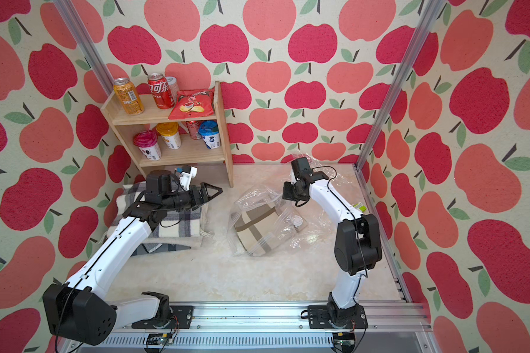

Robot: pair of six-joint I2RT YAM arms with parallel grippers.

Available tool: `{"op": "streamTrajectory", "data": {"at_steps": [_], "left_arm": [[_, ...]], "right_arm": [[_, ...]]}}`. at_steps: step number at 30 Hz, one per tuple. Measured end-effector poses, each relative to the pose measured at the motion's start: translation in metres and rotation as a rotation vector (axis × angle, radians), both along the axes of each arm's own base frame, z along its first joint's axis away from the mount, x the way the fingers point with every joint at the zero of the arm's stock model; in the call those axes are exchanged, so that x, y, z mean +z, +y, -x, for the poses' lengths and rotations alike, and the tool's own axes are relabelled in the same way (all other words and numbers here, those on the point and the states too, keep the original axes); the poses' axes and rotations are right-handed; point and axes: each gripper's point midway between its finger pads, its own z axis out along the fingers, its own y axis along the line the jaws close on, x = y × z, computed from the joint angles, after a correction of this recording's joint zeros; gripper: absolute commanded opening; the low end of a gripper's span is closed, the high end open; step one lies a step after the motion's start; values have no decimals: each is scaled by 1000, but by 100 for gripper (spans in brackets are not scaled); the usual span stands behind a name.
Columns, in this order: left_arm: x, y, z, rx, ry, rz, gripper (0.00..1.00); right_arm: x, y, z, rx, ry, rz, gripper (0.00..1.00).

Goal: Take the scarf out of the vacuum bag
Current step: Take out the scarf from the vacuum bag.

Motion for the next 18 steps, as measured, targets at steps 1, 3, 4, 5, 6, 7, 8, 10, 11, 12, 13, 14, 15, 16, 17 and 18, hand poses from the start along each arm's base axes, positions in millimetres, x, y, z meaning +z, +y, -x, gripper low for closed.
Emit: {"op": "streamTrajectory", "data": {"at_steps": [1,3,4,5,6,7,8,10,11,12,13,14,15,16,17,18], "left_arm": [[-7,-14,9,-34,12,-7,97],[-19,-36,26,-82,29,-31,97],[-24,-46,34,-103,34,-45,97],[-27,-55,42,-123,33,-57,98],[-30,-61,49,-136,34,-68,98],[-34,-66,55,-146,34,-78,98],[-37,-69,59,-152,32,-89,98],[-43,-72,63,-148,30,-112,98],[-47,-73,64,-143,30,-125,98],[-50,-73,65,-140,31,-136,98],[-55,-73,67,-136,34,-152,98],[-59,-73,68,-130,38,-166,98],[-62,-73,69,-125,42,-178,98],[-67,-72,71,-120,48,-191,98],[-73,-71,72,-112,59,-205,98],[-78,-70,73,-105,71,-215,98]], "right_arm": [[0,0,0,-1,1,-1,0],[0,1,1,3,4,-10,0],[1,2,1,7,6,-16,0],[1,4,1,11,5,-24,0],[2,6,1,17,5,-30,0],[2,9,2,25,4,-37,0],[3,13,3,36,2,-44,0],[5,26,7,67,-1,-62,0],[6,35,11,90,-4,-74,0],[8,43,14,111,-4,-85,0],[9,53,19,137,-4,-99,0],[10,62,24,162,-5,-116,0],[12,69,28,184,-5,-129,0],[13,77,33,207,-5,-143,0],[15,85,38,229,-6,-155,0],[17,92,42,247,-8,-165,0]]}}
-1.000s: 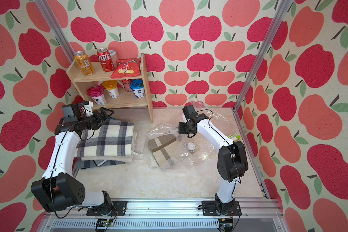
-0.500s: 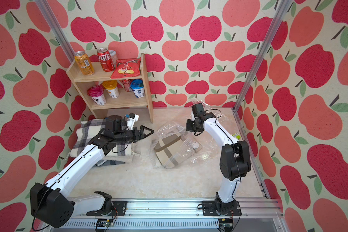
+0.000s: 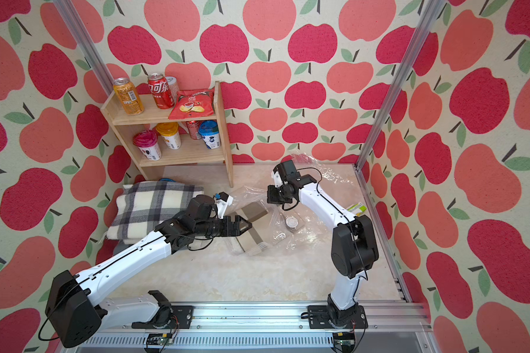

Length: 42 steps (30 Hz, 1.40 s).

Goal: Take the scarf out of the vacuum bag
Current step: Take out the scarf from the vacuum bag.

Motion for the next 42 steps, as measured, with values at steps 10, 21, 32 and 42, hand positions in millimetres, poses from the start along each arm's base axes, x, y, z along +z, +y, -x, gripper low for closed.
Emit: {"op": "streamTrajectory", "data": {"at_steps": [10,21,32,42], "left_arm": [[-85,16,0,111,197,-161,98],[-132,27,-8,182,314,-250,98],[-154,32,-27,250,358,-227,98],[-151,13,-50,246,345,-114,89]], "right_arm": [[3,32,26,96,-10,-40,0],[-3,32,32,103,-7,-37,0],[-4,32,32,102,-10,-41,0],[-5,31,33,100,-6,-39,0]]}}
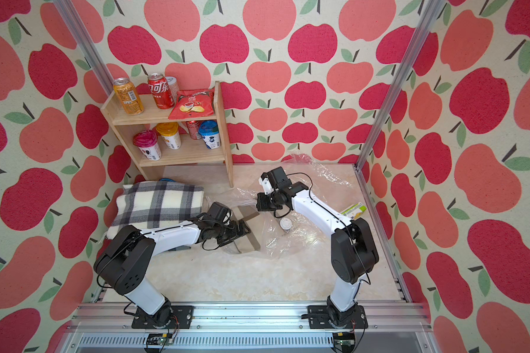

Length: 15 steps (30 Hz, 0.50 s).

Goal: Take the scarf out of the vacuum bag
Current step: Take out the scarf from the vacuum bag.

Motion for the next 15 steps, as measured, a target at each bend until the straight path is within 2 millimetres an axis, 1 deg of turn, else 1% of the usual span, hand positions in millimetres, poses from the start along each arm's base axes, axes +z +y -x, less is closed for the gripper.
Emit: {"op": "streamTrajectory", "data": {"at_steps": [1,2,4,6,7,8,9,10,12,15], "left_arm": [[-1,-2,-2,7,2,12,81],[-2,-3,-4,9,3,19,70],[-7,-6,-5,8,13,32,58],[-10,-9,-6,6,15,38,43],[-13,-10,-6,6,20,39,34],[-15,-11,-5,4,26,39,22],[-18,-12,-4,-1,31,35,13],[-21,-13,-2,-3,41,35,7],[-22,-16,-2,-8,43,39,0],[-21,-20,-3,-10,44,45,0]], "right_arm": [[0,0,0,0,-1,0,0],[1,-1,1,-1,-3,-1,0],[3,-2,2,-2,-8,-2,0],[6,-2,1,-4,-16,-5,0],[8,-3,1,-6,-21,-6,0],[9,-3,1,-7,-24,-6,0],[9,-3,1,-7,-26,-7,0],[9,-4,1,-9,-27,-5,0],[9,-5,0,-14,-30,0,0],[8,-9,-4,-31,-38,12,0]]}}
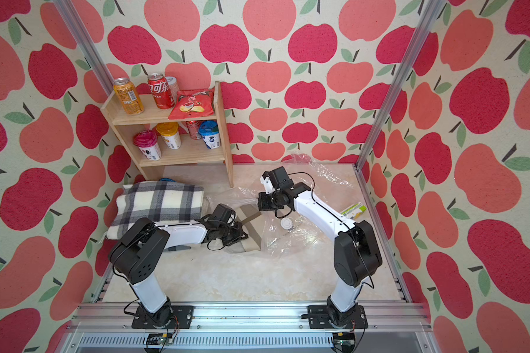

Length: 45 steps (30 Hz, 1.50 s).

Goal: Take the scarf out of the vacuum bag
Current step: Take out the scarf from the vacuum bag.

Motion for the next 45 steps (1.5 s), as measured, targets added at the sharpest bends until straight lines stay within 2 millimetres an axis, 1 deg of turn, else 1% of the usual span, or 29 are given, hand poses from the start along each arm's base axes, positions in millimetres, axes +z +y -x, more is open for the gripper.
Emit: {"op": "streamTrajectory", "data": {"at_steps": [3,6,10,14,17,21,25,26,27,28,29,30,31,33,35,36,37,39,42,43,45], "left_arm": [[2,-8,-6,-9,-2,5,0],[5,-17,-17,-15,-8,7,0],[12,-31,-35,-30,-29,11,0],[25,-48,-57,-46,-59,30,0],[37,-57,-68,-59,-82,46,0],[52,-64,-72,-71,-92,64,0],[59,-60,-66,-75,-70,50,0],[63,-59,-64,-78,-66,44,0],[66,-58,-62,-81,-63,41,0],[71,-56,-60,-83,-64,38,0],[77,-55,-58,-88,-68,37,0],[82,-53,-56,-92,-75,37,0],[88,-52,-54,-94,-79,36,0],[96,-48,-52,-95,-85,35,0],[100,-46,-52,-92,-88,35,0],[100,-44,-51,-98,-86,33,0],[102,-41,-52,-93,-86,29,0],[103,-39,-54,-90,-91,29,0],[102,-39,-53,-92,-88,27,0],[102,-39,-53,-93,-89,27,0],[102,-39,-53,-94,-89,27,0]], "right_arm": [[-2,-9,-6,-30,-6,20,0],[-4,-21,-15,-67,-14,43,0],[-4,-41,-30,-123,-28,76,0],[0,-60,-50,-180,-49,101,0],[2,-68,-65,-210,-60,116,0],[3,-71,-80,-230,-64,131,0],[1,-68,-85,-229,-56,135,0],[0,-67,-85,-224,-51,131,15],[0,-65,-84,-215,-45,120,34],[0,-60,-82,-198,-39,97,56],[2,-53,-80,-172,-38,59,96],[3,-45,-78,-141,-41,16,100],[3,-36,-71,-101,-38,-29,100],[4,-20,-49,-12,-30,-106,100],[11,-3,-23,74,-43,-171,100],[13,-4,-18,74,-66,-172,100],[20,-6,-9,88,-83,-207,100],[40,-11,3,98,-142,-280,100],[84,-29,24,98,-289,-391,100],[98,-38,27,83,-342,-421,100],[122,-57,27,38,-428,-466,100]]}}
